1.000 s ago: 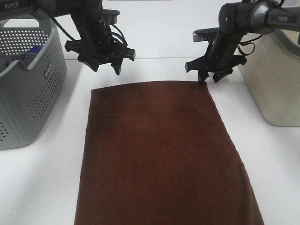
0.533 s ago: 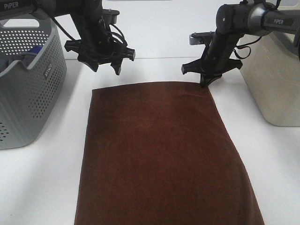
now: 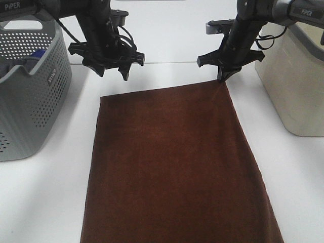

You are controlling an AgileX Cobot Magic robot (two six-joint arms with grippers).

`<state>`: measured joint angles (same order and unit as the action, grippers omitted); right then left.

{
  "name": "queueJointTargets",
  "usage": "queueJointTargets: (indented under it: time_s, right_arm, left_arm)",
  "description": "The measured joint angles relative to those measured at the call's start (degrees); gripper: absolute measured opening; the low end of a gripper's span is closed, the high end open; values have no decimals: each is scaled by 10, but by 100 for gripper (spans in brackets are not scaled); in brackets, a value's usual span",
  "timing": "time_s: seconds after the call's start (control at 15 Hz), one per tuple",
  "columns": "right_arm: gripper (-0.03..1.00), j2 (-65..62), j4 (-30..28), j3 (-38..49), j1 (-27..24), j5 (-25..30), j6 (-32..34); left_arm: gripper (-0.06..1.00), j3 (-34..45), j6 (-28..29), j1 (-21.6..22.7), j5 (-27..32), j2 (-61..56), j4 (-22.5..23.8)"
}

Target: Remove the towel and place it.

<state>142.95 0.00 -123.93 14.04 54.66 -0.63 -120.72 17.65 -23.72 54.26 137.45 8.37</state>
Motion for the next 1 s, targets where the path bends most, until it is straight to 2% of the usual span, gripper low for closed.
queueJointTargets:
  time_s: [0.13,0.33,1.0]
  right_arm:
    - [0,0,0,-6,0,11,-1]
    - [0,0,0,-7,0,17,-1]
    - [0,0,0,-7,0,18,-1]
  left_arm:
    - [61,0,23,8,0,0,-3]
    - [57,0,34,34,-1,3,-34]
    - [54,0,34,42,25,69,-46]
